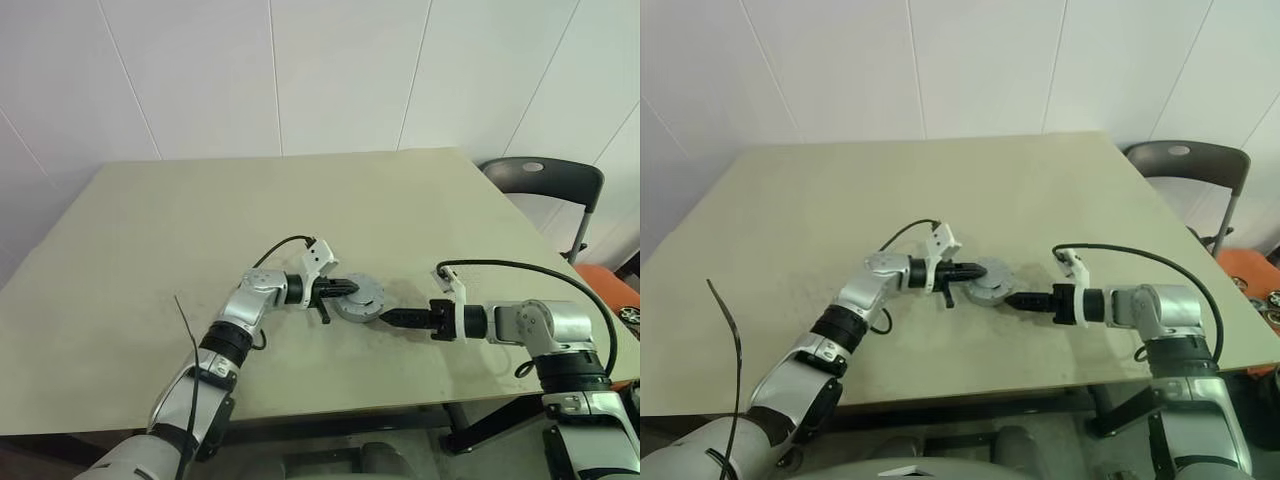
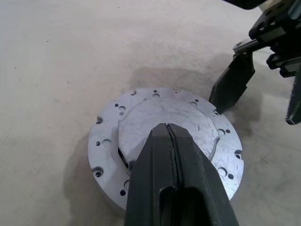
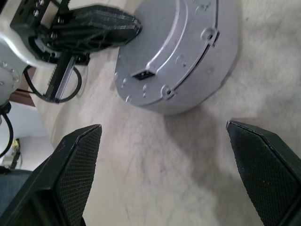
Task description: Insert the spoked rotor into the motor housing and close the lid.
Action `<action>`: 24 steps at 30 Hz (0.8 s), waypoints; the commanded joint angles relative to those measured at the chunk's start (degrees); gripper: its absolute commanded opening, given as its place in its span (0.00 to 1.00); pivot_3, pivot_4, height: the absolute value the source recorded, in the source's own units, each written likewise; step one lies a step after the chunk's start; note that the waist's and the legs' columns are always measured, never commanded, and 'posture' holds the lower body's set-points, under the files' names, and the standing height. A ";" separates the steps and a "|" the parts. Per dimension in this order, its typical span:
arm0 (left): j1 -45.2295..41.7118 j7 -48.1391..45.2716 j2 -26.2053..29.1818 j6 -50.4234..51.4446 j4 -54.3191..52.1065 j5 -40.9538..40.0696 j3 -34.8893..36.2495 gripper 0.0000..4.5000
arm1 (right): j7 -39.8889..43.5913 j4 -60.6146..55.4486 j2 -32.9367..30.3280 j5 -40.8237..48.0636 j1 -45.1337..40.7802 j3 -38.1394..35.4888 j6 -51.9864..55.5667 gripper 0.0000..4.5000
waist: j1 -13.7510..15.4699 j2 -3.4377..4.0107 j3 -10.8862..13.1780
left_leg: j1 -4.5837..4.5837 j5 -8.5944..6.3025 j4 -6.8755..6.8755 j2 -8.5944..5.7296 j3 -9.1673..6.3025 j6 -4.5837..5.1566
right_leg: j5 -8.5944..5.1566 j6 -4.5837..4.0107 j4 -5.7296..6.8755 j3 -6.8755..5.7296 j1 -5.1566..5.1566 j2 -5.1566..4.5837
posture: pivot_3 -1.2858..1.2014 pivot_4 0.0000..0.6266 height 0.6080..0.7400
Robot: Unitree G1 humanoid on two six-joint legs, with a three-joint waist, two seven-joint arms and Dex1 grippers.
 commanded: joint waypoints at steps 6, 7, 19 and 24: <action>0.94 0.18 2.84 1.72 2.32 1.13 0.24 0.00 | -2.11 2.37 1.83 -0.49 -2.15 -0.45 -2.49 0.99 | 0.15 0.00 0.00 | 0.06 0.00 0.01 0.00 -0.02 0.00 | 0.04 0.04 0.00 0.00 -0.02 -0.02 | 0.52 0.00 1.00; 0.97 0.22 2.81 1.69 2.31 1.15 0.34 0.00 | -2.28 2.51 2.01 -0.56 -2.20 -0.37 -2.71 0.99 | 0.17 0.00 0.00 | 0.06 0.00 0.01 -0.01 -0.02 0.00 | 0.04 0.04 0.00 0.00 -0.02 -0.02 | 0.52 0.00 1.00; 1.20 0.79 1.80 1.43 2.65 1.11 0.28 0.00 | -5.58 2.87 4.60 -1.61 -1.94 -0.50 -4.08 0.99 | 0.18 -0.02 0.00 | 0.05 0.00 0.01 -0.01 -0.03 0.00 | 0.06 0.03 0.02 0.02 -0.02 -0.01 | 0.52 0.00 1.00; 0.94 0.68 1.54 1.20 3.12 1.17 0.20 0.00 | -8.30 3.16 7.65 -1.36 -1.94 -1.11 -3.95 0.99 | 0.12 -0.04 -0.03 | 0.05 0.00 0.01 -0.01 -0.02 0.00 | 0.05 0.01 0.02 0.02 0.07 0.00 | 0.52 0.00 1.00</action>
